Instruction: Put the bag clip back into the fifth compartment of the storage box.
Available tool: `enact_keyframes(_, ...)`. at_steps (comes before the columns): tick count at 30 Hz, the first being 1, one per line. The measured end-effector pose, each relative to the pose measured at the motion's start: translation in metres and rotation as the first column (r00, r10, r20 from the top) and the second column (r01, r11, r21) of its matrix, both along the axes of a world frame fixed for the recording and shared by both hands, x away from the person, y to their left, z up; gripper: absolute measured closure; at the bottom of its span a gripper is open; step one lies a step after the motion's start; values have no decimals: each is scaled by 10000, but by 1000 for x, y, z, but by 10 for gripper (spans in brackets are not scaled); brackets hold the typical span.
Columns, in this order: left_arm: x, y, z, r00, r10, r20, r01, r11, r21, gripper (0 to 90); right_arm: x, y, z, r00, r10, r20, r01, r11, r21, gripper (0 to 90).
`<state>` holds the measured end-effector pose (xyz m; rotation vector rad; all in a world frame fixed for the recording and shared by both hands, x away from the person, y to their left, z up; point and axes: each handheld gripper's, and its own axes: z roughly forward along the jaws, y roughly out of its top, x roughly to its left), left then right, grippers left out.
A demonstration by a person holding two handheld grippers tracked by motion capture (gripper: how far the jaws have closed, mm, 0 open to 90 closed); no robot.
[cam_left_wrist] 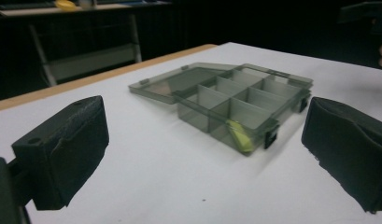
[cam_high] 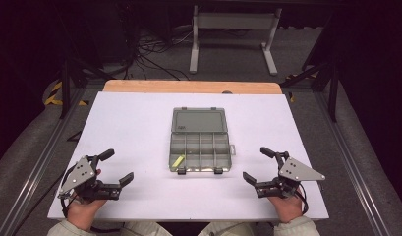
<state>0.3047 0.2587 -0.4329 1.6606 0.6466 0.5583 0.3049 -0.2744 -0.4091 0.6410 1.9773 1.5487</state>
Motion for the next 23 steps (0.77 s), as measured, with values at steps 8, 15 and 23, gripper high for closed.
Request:
enact_keyframes(8, -3, 7, -11, 9993, 141, 334, -153, 9992, 364, 9, 3, -1, -2, 9999, -84, -132, 86, 9998, 155, 7)
enact_keyframes(15, 0, 14, -16, 9999, 121, 44, -119, 9991, -405, 5, 6, -2, -5, 9994, -136, -330, 141, 9998, 155, 7)
enact_keyframes(23, 0, 16, -16, 9998, 152, -112, -159, 9976, -677, 7, 7, -1, -5, 9990, -140, -427, 148, 9997, 186, 7)
